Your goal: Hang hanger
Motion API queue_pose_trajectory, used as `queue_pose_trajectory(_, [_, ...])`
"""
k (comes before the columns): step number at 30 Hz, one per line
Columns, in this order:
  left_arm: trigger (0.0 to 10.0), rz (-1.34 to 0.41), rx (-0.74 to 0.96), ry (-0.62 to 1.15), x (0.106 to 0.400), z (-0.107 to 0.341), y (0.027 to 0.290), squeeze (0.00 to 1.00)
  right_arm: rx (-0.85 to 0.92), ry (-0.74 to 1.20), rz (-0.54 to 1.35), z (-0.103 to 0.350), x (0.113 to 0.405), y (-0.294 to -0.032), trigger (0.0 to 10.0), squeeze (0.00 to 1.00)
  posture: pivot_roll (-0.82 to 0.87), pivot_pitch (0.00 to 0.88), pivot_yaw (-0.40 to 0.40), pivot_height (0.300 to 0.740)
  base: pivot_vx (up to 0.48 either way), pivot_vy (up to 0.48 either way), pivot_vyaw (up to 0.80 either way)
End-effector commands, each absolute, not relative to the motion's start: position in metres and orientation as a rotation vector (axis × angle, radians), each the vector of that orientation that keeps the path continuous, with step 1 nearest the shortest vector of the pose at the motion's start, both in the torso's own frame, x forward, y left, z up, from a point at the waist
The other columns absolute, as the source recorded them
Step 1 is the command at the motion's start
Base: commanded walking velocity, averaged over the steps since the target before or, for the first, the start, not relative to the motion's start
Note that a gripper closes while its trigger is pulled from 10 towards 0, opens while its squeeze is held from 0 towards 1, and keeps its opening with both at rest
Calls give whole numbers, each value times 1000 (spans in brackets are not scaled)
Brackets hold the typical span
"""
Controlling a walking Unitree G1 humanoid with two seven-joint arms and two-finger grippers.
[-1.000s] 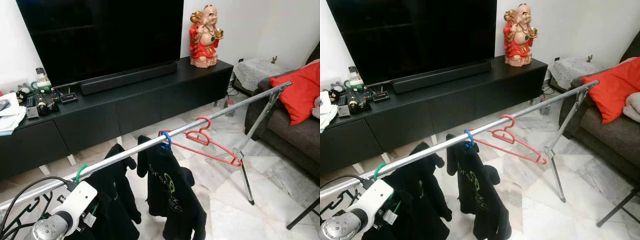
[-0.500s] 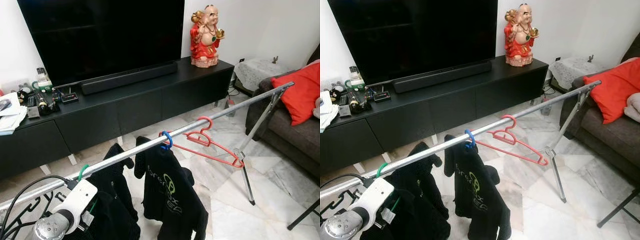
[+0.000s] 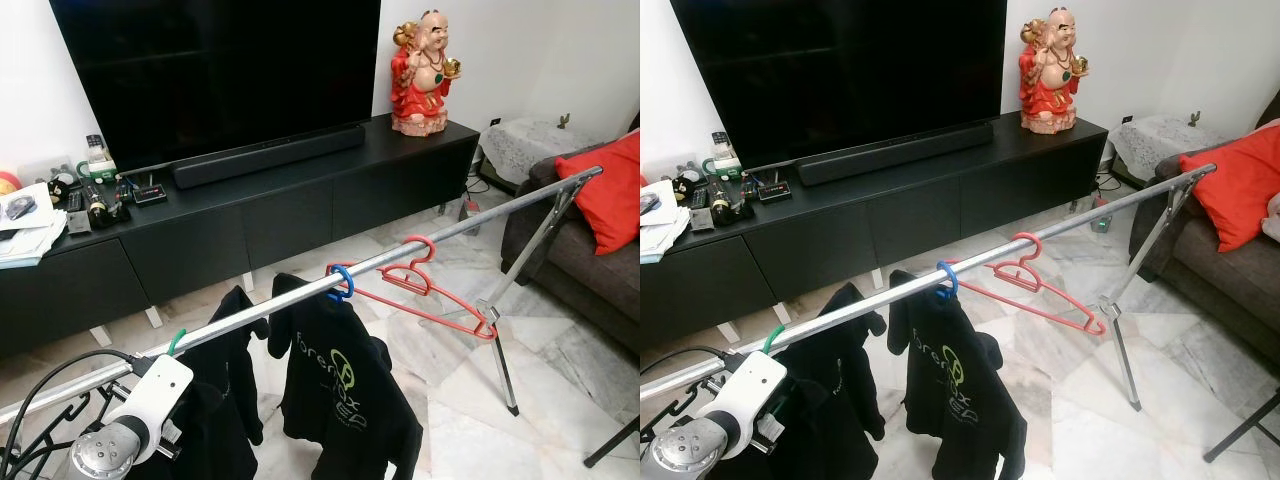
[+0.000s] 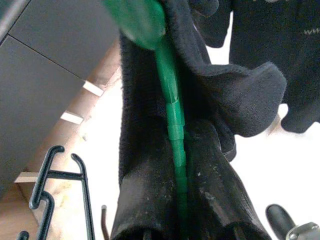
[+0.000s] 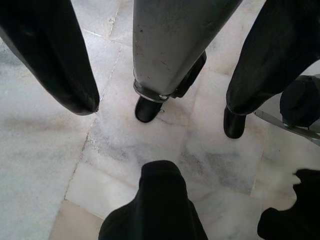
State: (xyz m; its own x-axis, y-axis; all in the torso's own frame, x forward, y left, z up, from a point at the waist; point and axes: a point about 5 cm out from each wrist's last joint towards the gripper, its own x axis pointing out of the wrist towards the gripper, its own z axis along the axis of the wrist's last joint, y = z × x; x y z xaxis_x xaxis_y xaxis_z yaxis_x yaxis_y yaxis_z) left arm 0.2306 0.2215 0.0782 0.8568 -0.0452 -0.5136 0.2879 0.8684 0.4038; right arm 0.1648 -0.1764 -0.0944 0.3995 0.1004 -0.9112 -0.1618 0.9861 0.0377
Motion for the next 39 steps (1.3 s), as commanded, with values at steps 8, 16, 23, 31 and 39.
queue_pose_trajectory(8, [0, -169, 368, 382, 223, 91, 224, 0, -54, 1148, 163, -94, 165, -176, 10000, 0, 194, 0, 30, 740, 0, 0, 0])
queue_pose_trajectory(16, [0, -152, 345, 314, 215, 102, 231, 0, -59, 1146, 161, -94, 166, -177, 10000, 0, 203, 0, 23, 740, 0, 0, 0])
queue_pose_trajectory(23, [0, -245, 335, 321, 200, 101, 230, 0, -62, 1146, 166, -94, 166, -177, 10000, 0, 205, 0, 20, 740, 0, 0, 0])
queue_pose_trajectory(31, [1098, -242, 377, 349, 187, 89, 250, 0, -67, 1146, 171, -94, 167, -177, 10000, 0, 210, 0, 14, 740, 0, 0, 0])
queue_pose_trajectory(39, [7843, -276, 444, 401, 185, 71, 260, 0, -73, 1146, 174, -93, 167, -177, 10000, 0, 209, 0, 8, 740, 0, 0, 0])
